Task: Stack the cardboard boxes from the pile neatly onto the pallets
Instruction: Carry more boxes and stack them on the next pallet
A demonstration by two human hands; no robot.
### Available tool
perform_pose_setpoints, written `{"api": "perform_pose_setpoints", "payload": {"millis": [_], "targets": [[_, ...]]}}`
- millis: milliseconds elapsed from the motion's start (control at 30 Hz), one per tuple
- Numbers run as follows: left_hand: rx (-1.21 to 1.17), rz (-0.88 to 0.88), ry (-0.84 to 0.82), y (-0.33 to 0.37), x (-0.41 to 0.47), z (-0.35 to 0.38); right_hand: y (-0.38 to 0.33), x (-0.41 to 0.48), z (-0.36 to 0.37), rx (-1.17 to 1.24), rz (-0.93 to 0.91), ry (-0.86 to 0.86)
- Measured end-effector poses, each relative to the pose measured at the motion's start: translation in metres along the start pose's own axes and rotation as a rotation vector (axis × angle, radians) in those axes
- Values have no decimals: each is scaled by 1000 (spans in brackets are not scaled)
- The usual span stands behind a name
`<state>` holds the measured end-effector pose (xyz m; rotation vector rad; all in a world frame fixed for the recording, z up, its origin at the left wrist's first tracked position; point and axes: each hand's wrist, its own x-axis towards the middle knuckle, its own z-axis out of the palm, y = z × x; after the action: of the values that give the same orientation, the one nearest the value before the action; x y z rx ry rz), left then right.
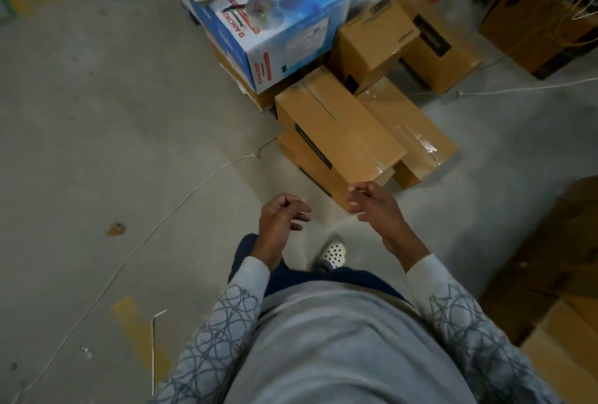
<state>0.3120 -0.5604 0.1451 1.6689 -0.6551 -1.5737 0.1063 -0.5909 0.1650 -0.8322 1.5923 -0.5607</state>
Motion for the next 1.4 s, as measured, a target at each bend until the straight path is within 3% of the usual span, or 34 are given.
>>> {"api": "perform_pose_setpoints", "payload": {"millis": [200, 467, 733, 800, 900, 1000, 1067, 1400], "targets": [[43, -158, -35, 34, 97, 9, -42, 87, 15, 64, 103, 2], [138, -378, -119, 65, 318, 56, -101, 270, 35, 126, 209, 126], [182, -749, -44, 43, 521, 93, -91, 522, -8, -339, 188, 256], [145, -870, -70, 37, 545, 98, -76, 582, -22, -415, 254, 261], [137, -907, -203, 11, 565, 97, -43, 638, -41, -557, 390, 228], [42, -982, -179, -18, 584, 116, -3, 656, -48, -694, 484, 144], [43, -990, 5, -23, 580, 128, 12, 655, -48, -708, 461, 111], [105, -865, 170, -17, 484, 122, 3, 542, -56, -600, 361, 311]]}}
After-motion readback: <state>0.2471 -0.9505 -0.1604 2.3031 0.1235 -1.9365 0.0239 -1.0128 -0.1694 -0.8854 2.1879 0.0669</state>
